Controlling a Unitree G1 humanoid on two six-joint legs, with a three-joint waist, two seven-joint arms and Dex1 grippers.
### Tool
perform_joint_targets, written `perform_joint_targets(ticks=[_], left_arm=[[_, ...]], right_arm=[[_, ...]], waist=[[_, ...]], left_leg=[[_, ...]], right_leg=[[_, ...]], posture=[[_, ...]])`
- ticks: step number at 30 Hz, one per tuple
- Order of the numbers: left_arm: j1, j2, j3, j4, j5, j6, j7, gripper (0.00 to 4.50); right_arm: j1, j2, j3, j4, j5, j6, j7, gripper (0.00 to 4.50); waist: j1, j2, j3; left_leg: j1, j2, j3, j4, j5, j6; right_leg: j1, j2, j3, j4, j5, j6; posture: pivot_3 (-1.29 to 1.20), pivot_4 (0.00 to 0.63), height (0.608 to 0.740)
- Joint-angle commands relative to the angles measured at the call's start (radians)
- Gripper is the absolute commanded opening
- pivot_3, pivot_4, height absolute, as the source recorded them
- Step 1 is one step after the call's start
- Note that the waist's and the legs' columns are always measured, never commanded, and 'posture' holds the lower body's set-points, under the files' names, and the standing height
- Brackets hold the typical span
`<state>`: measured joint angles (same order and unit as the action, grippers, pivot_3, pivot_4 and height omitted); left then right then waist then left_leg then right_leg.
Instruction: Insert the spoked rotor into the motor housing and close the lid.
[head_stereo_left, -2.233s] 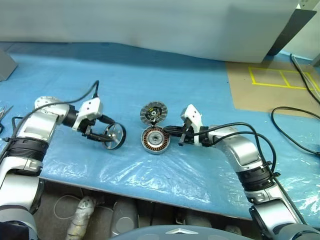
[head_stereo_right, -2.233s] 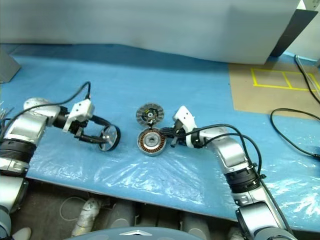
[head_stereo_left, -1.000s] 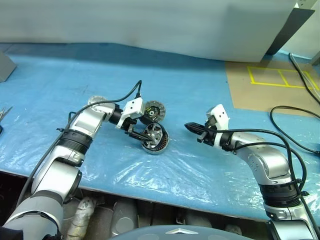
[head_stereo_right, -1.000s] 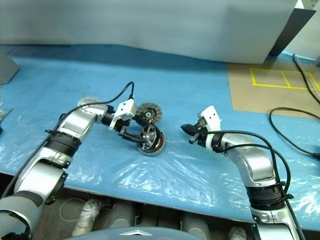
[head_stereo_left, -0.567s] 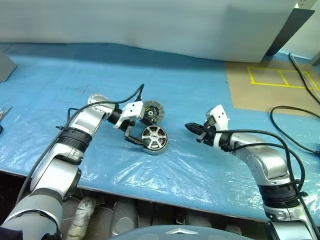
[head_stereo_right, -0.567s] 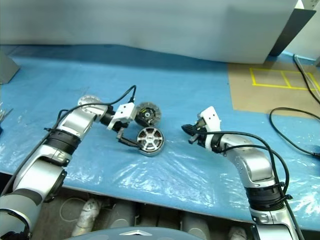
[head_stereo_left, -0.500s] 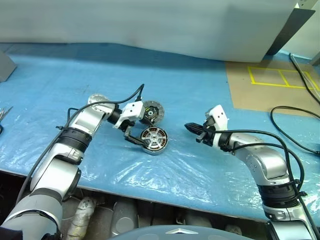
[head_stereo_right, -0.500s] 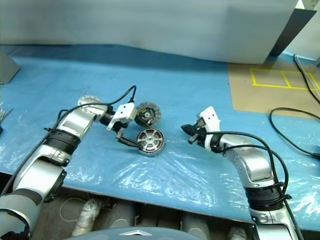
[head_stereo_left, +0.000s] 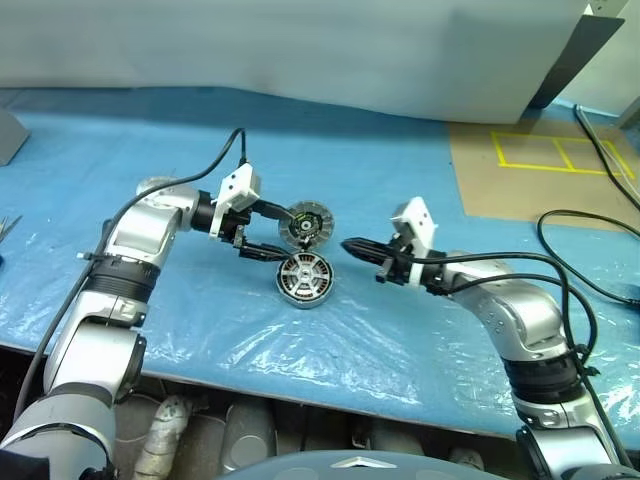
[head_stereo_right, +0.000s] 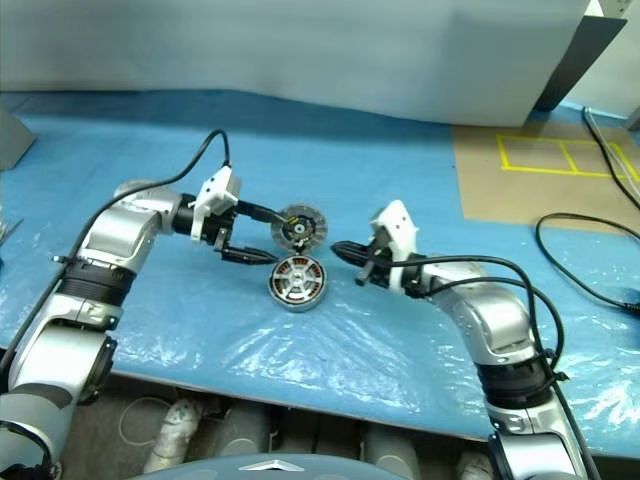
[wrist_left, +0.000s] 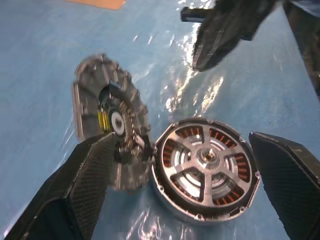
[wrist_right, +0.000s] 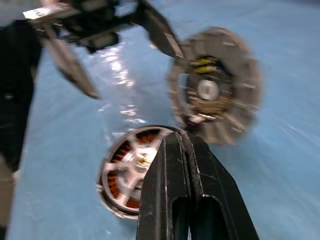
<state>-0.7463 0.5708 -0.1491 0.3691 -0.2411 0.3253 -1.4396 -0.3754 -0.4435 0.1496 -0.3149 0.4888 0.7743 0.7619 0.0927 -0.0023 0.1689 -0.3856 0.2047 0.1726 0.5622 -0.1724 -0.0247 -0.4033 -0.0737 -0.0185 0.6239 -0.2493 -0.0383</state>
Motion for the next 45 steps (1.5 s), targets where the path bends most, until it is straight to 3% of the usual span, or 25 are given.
perform_joint_targets(ticks=[1, 10, 14, 16, 25, 32, 39, 42, 45], left_arm=[[0.015, 0.018, 0.074, -0.046, -0.043, 0.06, 0.073, 4.49], [0.095, 0.061, 0.146, -0.148, -0.113, 0.183, 0.153, 4.49], [0.116, 0.063, 0.146, -0.178, -0.118, 0.2, 0.183, 4.49], [0.119, 0.06, 0.144, -0.186, -0.12, 0.203, 0.194, 4.49], [0.056, 0.023, 0.149, -0.073, -0.11, 0.146, 0.257, 4.49], [-0.069, -0.062, 0.138, 0.158, -0.075, 0.058, 0.313, 4.49], [-0.252, -0.104, 0.232, 0.457, -0.164, 0.148, 0.252, 4.49], [-0.323, -0.115, 0.288, 0.578, -0.187, 0.173, 0.241, 3.87], [-0.383, -0.143, 0.327, 0.694, -0.188, 0.178, 0.253, 2.88]], right_arm=[[-0.092, 0.04, 0.065, 0.097, -0.022, -0.027, 0.036, 0.0], [-0.192, 0.132, 0.158, 0.287, -0.073, -0.098, 0.125, 0.0], [-0.181, 0.089, 0.337, 0.458, -0.324, -0.272, 0.095, 0.0], [-0.173, 0.081, 0.364, 0.5, -0.375, -0.324, 0.095, 0.0], [-0.181, 0.116, 0.113, 0.335, -0.11, -0.156, 0.179, 0.0], [-0.187, 0.119, 0.033, 0.253, -0.051, -0.078, 0.144, 0.0], [-0.109, 0.058, -0.011, 0.158, -0.045, -0.029, 0.103, 0.0], [-0.073, 0.039, -0.019, 0.126, -0.048, -0.016, 0.079, 0.0], [-0.036, 0.024, -0.016, 0.099, -0.059, -0.009, 0.052, 0.0]], waist=[[-0.001, 0.0, 0.0], [0.001, 0.0, 0.0], [0.0, 0.0, 0.0], [-0.001, -0.001, -0.001], [0.003, -0.001, 0.0], [0.003, -0.001, 0.0], [0.006, -0.002, 0.0], [0.005, -0.002, 0.0], [0.007, -0.002, 0.0]], left_leg=[[0.0, 0.0, 0.0, 0.0, 0.0, 0.0], [-0.002, 0.0, 0.0, 0.0, 0.0, 0.0], [-0.002, 0.0, 0.0, 0.0, 0.0, 0.0], [0.0, 0.0, 0.0, 0.001, 0.0, 0.0], [0.003, 0.0, -0.001, 0.002, 0.0, 0.0], [-0.002, -0.001, -0.001, 0.002, 0.0, 0.0], [-0.003, -0.003, -0.001, 0.001, 0.0, 0.0], [-0.003, -0.003, -0.001, 0.001, 0.0, 0.0], [-0.003, -0.004, -0.002, 0.001, 0.0, 0.0]], right_leg=[[0.0, 0.0, 0.0, 0.0, 0.0, 0.0], [-0.001, -0.001, -0.001, 0.0, 0.0, 0.0], [-0.001, 0.0, -0.002, 0.0, 0.0, 0.0], [0.001, 0.0, -0.001, 0.0, 0.0, 0.0], [0.005, -0.001, 0.0, -0.001, 0.0, 0.0], [0.001, 0.0, -0.001, 0.0, 0.0, 0.0], [0.001, 0.0, -0.003, -0.001, 0.002, 0.003], [0.001, 0.0, -0.003, -0.001, 0.002, 0.003], [0.001, 0.0, -0.003, -0.001, 0.002, 0.003]], posture=[[0.0, 0.15, 0.74], [0.0, 0.15, 0.74], [0.0, 0.15, 0.74], [0.0, 0.15, 0.74], [0.0, 0.15, 0.74], [0.0, 0.15, 0.74], [0.0, 0.15, 0.74], [0.0, 0.15, 0.74], [0.0, 0.15, 0.74]])
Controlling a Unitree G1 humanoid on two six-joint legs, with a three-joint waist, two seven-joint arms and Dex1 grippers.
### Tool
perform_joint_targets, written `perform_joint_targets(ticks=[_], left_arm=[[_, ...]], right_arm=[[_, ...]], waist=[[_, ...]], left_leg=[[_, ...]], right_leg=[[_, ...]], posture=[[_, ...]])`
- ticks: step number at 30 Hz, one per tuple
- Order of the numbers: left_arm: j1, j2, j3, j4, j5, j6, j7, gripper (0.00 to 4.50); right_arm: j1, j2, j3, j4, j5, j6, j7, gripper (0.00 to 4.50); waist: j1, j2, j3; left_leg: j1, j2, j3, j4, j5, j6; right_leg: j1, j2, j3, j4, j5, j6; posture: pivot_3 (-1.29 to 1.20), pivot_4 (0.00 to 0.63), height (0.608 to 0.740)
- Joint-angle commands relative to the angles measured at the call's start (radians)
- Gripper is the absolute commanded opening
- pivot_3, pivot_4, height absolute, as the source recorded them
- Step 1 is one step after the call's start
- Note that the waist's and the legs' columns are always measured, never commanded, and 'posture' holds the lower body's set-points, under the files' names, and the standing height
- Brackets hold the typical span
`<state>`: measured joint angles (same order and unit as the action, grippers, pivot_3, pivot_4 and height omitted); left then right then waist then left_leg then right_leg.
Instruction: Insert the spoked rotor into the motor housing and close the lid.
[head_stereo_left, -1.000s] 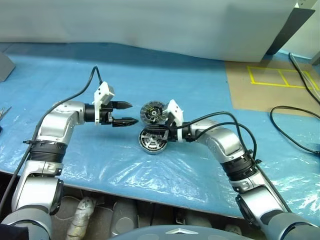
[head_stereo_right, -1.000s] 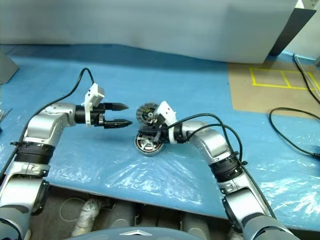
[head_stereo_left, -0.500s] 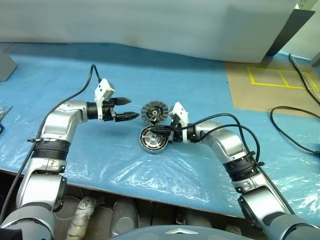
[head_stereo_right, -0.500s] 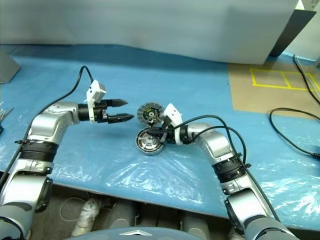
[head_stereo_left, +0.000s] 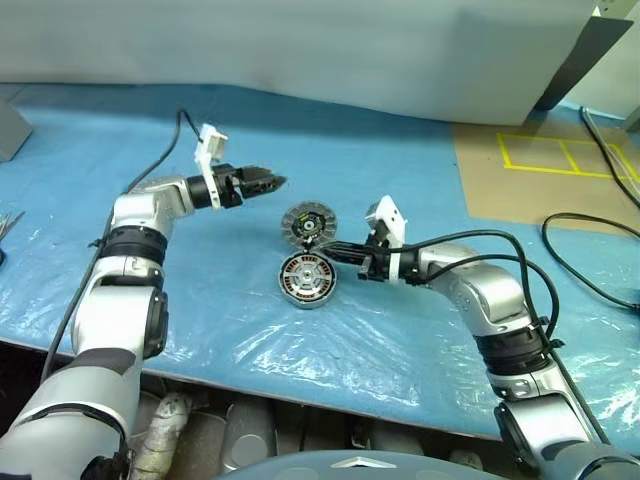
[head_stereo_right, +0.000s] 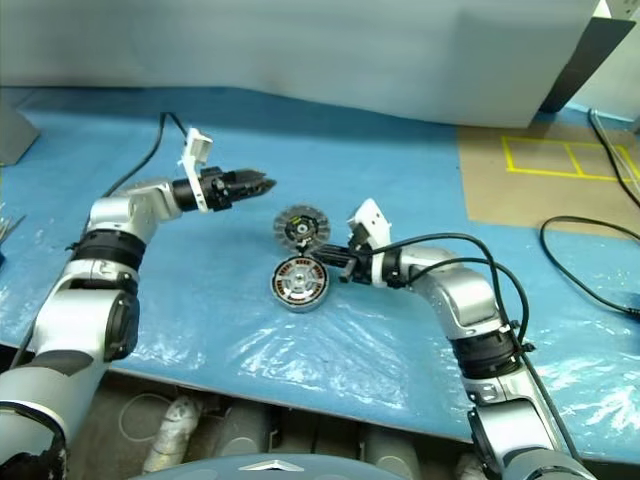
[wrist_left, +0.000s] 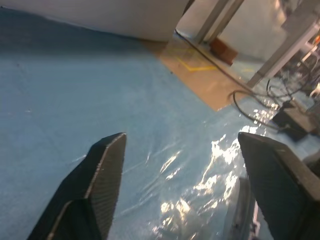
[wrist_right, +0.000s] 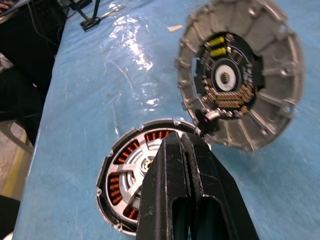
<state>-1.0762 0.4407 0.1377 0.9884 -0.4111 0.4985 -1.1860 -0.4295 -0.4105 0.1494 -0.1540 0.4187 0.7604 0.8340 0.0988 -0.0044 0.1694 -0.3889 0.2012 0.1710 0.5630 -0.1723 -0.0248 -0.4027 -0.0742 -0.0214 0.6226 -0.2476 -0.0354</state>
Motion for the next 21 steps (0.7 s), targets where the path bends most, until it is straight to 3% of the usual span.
perform_joint_targets(ticks=[1, 8, 15, 21], left_arm=[[-0.058, -0.029, 0.029, 0.101, 0.005, -0.013, -0.001, 2.52], [-0.063, -0.152, -0.02, 0.218, 0.11, -0.088, 0.004, 0.03], [-0.104, -0.189, -0.01, 0.218, 0.12, -0.093, -0.109, 0.03], [-0.087, -0.187, -0.113, 0.09, 0.159, -0.06, -0.33, 0.03]], right_arm=[[0.024, -0.007, -0.019, -0.067, 0.013, 0.011, -0.032, 0.0], [0.032, 0.01, -0.082, -0.069, 0.054, 0.052, -0.096, 0.0], [0.074, -0.029, -0.1, -0.1, 0.057, 0.063, -0.109, 0.0], [0.101, -0.039, -0.1, -0.131, 0.059, 0.07, -0.119, 0.0]], waist=[[0.001, 0.0, 0.0], [0.004, -0.002, 0.001], [0.003, -0.002, 0.002], [0.004, -0.002, 0.002]], left_leg=[[0.0, 0.0, 0.0, 0.0, 0.0, 0.0], [-0.001, -0.001, -0.002, 0.0, 0.0, 0.0], [-0.002, -0.001, -0.003, 0.0, 0.0, 0.0], [-0.002, 0.0, -0.003, -0.001, 0.0, 0.0]], right_leg=[[0.0, 0.0, 0.0, 0.0, 0.0, 0.0], [0.0, -0.001, -0.001, -0.001, 0.001, 0.001], [0.0, -0.001, -0.002, -0.001, 0.001, 0.001], [0.0, -0.001, -0.002, -0.002, 0.001, 0.001]], posture=[[0.0, 0.15, 0.74], [0.0, 0.15, 0.74], [0.0, 0.15, 0.74], [0.0, 0.15, 0.74]])
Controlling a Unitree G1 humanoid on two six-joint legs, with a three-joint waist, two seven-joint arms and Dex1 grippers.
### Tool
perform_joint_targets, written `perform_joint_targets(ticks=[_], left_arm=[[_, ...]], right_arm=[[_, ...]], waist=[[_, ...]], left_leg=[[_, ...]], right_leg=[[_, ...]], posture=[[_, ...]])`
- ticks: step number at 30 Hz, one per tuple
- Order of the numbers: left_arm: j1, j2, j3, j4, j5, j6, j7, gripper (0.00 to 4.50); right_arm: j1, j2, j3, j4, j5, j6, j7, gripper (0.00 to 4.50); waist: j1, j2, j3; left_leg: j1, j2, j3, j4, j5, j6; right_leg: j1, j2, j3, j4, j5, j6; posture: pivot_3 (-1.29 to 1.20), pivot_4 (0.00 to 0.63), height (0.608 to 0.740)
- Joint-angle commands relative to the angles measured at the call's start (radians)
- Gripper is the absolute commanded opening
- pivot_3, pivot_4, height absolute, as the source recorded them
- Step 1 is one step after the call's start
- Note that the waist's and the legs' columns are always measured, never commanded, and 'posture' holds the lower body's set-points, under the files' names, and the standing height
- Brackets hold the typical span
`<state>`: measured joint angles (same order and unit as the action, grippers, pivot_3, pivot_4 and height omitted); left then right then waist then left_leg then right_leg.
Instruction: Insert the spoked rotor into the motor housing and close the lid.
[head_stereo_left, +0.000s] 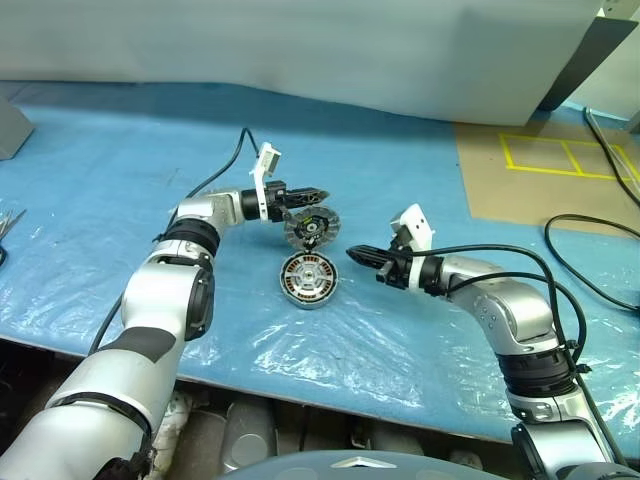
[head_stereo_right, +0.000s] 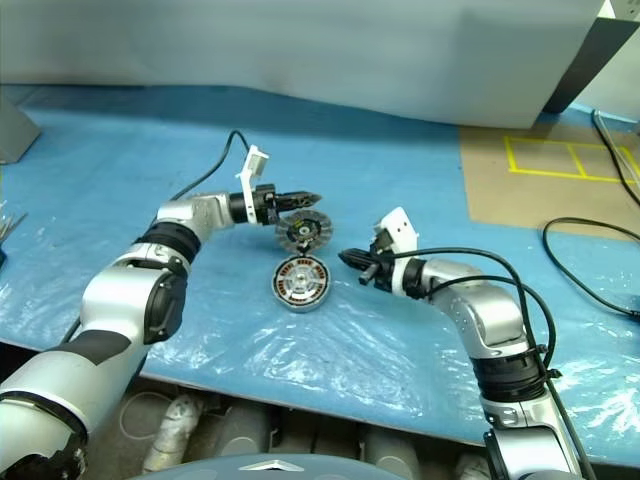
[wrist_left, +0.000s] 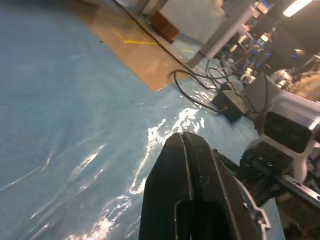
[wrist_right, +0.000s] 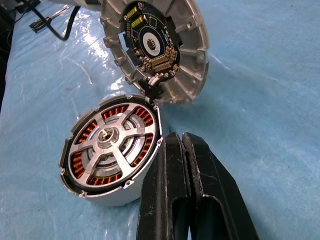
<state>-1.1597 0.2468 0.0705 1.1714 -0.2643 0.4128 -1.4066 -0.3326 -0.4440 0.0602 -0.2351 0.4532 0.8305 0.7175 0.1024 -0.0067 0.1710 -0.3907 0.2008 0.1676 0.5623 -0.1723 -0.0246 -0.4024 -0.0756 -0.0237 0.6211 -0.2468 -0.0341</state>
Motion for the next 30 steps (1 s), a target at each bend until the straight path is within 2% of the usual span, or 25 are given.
perform_joint_targets(ticks=[1, 5, 8, 15, 22, 26, 30], left_arm=[[0.017, 0.009, -0.076, -0.137, 0.02, 0.034, -0.15, 0.03], [0.163, 0.049, -0.252, -0.395, -0.017, 0.079, -0.208, 0.03], [0.237, 0.083, -0.33, -0.47, -0.003, 0.055, -0.208, 0.03], [0.315, 0.129, -0.372, -0.573, -0.015, 0.078, -0.208, 0.03], [0.405, 0.171, -0.388, -0.747, -0.053, 0.122, -0.208, 0.03], [0.435, 0.217, -0.421, -0.797, -0.023, 0.014, -0.208, 0.03], [0.363, 0.2, -0.312, -0.776, -0.065, 0.015, -0.144, 0.03]], right_arm=[[0.003, -0.004, -0.013, -0.049, 0.025, 0.001, -0.005, 0.0], [0.002, -0.003, -0.011, -0.039, 0.021, -0.005, -0.01, 0.0], [-0.002, -0.005, -0.031, -0.028, 0.026, -0.007, -0.017, 0.0], [0.033, -0.064, -0.103, -0.086, 0.086, 0.013, 0.018, 0.0], [0.023, -0.07, -0.087, -0.104, 0.099, 0.015, 0.001, 0.0], [0.0, -0.061, -0.062, -0.098, 0.095, 0.008, 0.005, 0.0], [-0.032, -0.067, -0.037, -0.098, 0.08, -0.015, 0.017, 0.0]], waist=[[0.001, 0.0, 0.0], [-0.002, 0.0, 0.0], [-0.003, 0.0, 0.0], [0.003, 0.001, 0.0], [-0.005, 0.002, 0.001], [-0.006, 0.003, 0.001], [-0.004, 0.004, 0.002]], left_leg=[[0.0, 0.001, 0.0, 0.0, 0.0, 0.0], [0.0, 0.002, 0.0, -0.001, 0.0, 0.0], [0.001, 0.003, 0.001, -0.001, 0.0, 0.0], [0.001, 0.002, 0.001, 0.0, 0.0, 0.0], [0.002, 0.004, 0.001, -0.002, 0.0, 0.0], [0.003, 0.003, 0.002, -0.002, 0.0, 0.0], [0.003, 0.003, 0.003, -0.001, 0.0, 0.0]], right_leg=[[0.0, 0.0, 0.0, 0.0, 0.0, 0.0], [0.0, 0.0, 0.0, 0.0, 0.0, 0.0], [0.0, 0.0, 0.0, 0.0, -0.002, -0.004], [0.001, -0.001, 0.0, 0.0, -0.002, -0.004], [0.001, 0.001, 0.001, -0.001, -0.003, -0.004], [0.001, 0.001, 0.002, -0.001, -0.003, -0.004], [0.001, 0.001, 0.002, -0.001, -0.003, -0.004]], posture=[[0.0, 0.15, 0.74], [0.0, 0.15, 0.74], [0.0, 0.15, 0.74], [0.0, 0.15, 0.74], [0.0, 0.15, 0.74], [0.0, 0.15, 0.74], [0.0, 0.15, 0.74]])
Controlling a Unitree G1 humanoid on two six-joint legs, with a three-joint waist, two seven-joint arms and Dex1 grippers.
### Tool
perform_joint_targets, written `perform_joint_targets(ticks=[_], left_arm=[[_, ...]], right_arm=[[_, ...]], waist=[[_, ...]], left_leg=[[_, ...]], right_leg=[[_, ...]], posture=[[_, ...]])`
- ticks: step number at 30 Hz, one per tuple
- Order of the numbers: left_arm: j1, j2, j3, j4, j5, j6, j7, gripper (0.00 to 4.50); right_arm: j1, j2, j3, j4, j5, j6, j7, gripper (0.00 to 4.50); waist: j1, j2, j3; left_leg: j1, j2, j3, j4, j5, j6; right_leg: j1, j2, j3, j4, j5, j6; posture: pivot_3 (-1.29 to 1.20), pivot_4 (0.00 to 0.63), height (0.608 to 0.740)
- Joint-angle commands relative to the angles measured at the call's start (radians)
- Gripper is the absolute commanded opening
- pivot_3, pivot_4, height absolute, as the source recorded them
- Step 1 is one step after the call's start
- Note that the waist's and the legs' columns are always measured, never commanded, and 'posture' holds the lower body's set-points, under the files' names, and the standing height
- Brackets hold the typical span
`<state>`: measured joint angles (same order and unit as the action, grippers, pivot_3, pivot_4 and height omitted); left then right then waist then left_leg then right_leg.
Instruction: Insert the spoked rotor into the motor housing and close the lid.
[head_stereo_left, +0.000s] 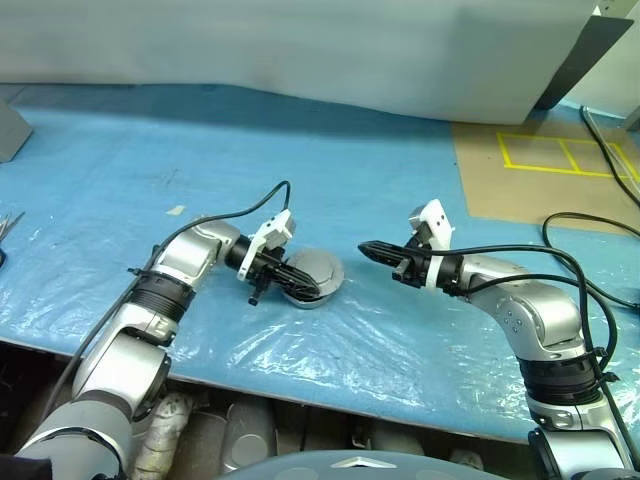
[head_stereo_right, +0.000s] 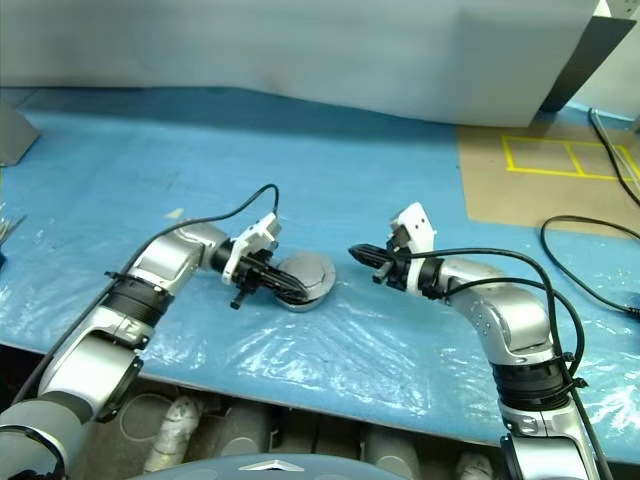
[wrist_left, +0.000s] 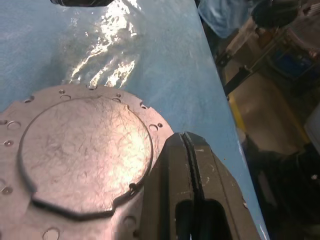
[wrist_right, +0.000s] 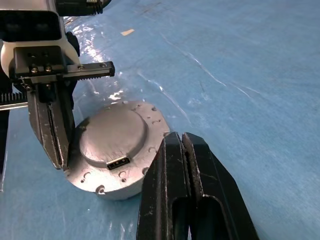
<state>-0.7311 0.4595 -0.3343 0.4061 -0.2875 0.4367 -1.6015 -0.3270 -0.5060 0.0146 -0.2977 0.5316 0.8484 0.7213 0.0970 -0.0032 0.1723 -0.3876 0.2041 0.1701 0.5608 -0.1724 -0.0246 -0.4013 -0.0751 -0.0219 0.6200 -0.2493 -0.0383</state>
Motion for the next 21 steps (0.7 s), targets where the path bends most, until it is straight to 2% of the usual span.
perform_joint_targets(ticks=[1, 4, 7, 10, 16, 21], left_arm=[[-0.09, -0.017, 0.129, -0.013, -0.062, -0.001, 0.077, 0.03], [-0.152, -0.011, 0.243, -0.057, -0.146, 0.067, 0.141, 0.03], [-0.161, 0.044, 0.31, -0.119, -0.169, 0.123, 0.2, 0.03], [-0.108, 0.098, 0.335, -0.152, -0.158, 0.135, 0.244, 0.0], [0.055, 0.159, 0.373, -0.274, -0.192, 0.208, 0.319, 0.0], [0.13, 0.175, 0.404, -0.38, -0.251, 0.283, 0.374, 0.0]], right_arm=[[-0.046, -0.006, 0.011, -0.039, 0.004, -0.036, 0.016, 0.0], [-0.08, -0.006, 0.024, -0.052, 0.009, -0.048, 0.026, 0.0], [-0.118, -0.019, 0.078, -0.059, -0.002, -0.053, 0.06, 0.0], [-0.139, -0.03, 0.143, -0.056, -0.022, -0.069, 0.097, 0.59], [-0.184, 0.023, 0.236, 0.082, -0.12, -0.189, 0.116, 2.59], [-0.199, 0.035, 0.289, 0.132, -0.162, -0.243, 0.181, 4.34]], waist=[[0.002, 0.0, 0.001], [0.001, 0.001, 0.001], [-0.007, 0.001, 0.001], [-0.014, 0.003, 0.001], [-0.017, 0.003, 0.001], [-0.005, 0.003, 0.001]], left_leg=[[0.0, 0.0, 0.0, 0.0, 0.0, 0.0], [-0.002, 0.0, 0.0, 0.002, 0.0, 0.0], [-0.001, 0.0, 0.0, 0.001, 0.0, 0.0], [0.001, -0.002, 0.001, -0.001, 0.0, -0.001], [-0.003, 0.0, 0.001, 0.0, -0.001, -0.002], [-0.004, 0.001, 0.0, 0.002, -0.001, -0.001]], right_leg=[[0.0, 0.0, 0.0, 0.0, 0.0, 0.0], [-0.001, 0.0, 0.0, 0.001, 0.0, 0.0], [-0.001, 0.0, 0.0, 0.001, 0.0, 0.0], [-0.001, 0.002, 0.0, 0.001, 0.001, 0.002], [-0.003, 0.002, -0.001, 0.001, 0.001, 0.002], [-0.004, 0.001, -0.001, 0.003, -0.001, -0.001]], posture=[[0.0, 0.15, 0.74], [0.0, 0.15, 0.74], [0.0, 0.15, 0.74], [0.0, 0.15, 0.74], [0.0, 0.15, 0.74], [0.0, 0.15, 0.74]])
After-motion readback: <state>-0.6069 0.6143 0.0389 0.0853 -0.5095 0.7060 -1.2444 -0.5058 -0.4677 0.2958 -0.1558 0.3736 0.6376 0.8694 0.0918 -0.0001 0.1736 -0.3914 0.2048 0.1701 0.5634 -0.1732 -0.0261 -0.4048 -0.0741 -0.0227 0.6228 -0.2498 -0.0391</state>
